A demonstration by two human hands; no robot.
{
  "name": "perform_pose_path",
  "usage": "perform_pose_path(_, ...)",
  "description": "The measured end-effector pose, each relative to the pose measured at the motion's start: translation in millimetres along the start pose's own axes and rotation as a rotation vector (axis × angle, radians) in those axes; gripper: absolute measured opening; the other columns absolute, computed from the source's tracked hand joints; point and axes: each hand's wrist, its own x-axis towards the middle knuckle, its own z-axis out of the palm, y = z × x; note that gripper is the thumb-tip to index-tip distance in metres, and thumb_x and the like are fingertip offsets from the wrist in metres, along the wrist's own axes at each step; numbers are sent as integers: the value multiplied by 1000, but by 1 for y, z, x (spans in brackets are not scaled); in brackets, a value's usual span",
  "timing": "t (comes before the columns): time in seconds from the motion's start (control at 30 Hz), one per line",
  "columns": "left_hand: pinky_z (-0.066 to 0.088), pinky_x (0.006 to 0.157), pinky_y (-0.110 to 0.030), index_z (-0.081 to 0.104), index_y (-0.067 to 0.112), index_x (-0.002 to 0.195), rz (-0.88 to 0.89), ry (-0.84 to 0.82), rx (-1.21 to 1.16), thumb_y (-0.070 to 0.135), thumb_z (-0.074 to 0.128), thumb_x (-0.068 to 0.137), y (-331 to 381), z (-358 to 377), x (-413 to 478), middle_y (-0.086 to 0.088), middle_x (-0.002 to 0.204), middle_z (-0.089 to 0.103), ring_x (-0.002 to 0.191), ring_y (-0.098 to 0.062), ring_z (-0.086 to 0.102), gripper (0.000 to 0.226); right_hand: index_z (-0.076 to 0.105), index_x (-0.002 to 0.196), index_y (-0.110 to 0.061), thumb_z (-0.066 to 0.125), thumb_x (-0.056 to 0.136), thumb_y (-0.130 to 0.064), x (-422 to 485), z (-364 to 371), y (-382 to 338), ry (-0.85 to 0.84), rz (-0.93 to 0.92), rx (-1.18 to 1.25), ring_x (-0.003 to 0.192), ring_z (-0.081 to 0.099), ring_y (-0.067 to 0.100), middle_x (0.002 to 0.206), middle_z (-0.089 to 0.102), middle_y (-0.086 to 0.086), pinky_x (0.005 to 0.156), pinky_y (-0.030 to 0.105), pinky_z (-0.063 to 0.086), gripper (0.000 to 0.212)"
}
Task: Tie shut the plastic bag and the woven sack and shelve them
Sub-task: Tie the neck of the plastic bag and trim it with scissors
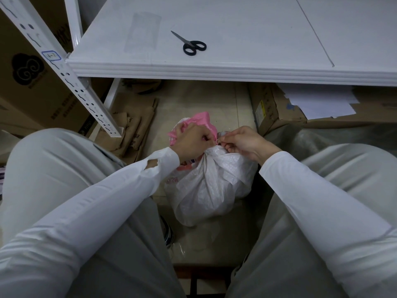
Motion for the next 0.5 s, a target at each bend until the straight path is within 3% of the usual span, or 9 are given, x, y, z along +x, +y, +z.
perform_pose_path(0.4, 9, 112, -42, 69, 24, 64, -132, 19, -79, 28, 65, 84, 4, 1, -1, 13, 69, 67, 83, -2, 55, 21, 71, 75, -4, 65, 87, 0, -7, 3, -4, -23, -65, -74, 48, 54, 7, 54, 62, 2, 47, 13, 47, 14)
perform_pose_path(0.43, 10, 110, -37, 72, 20, 68, -136, 17, -96, 27, 66, 84, 5, 0, -1, 8, 72, 70, 84, -5, 57, 19, 71, 75, -5, 65, 87, 0, -8, 3, -4, -22, -68, -84, 48, 54, 7, 53, 62, 1, 47, 13, 47, 14)
perform_pose_path(0.5, 11, 99, -9, 75, 11, 75, -139, 28, -120, 23, 66, 84, 6, -1, -3, -5, 81, 73, 87, -13, 61, 18, 71, 76, -5, 65, 87, 0, -8, 3, -5, -21, -74, -93, 47, 54, 7, 51, 62, 0, 47, 13, 47, 14)
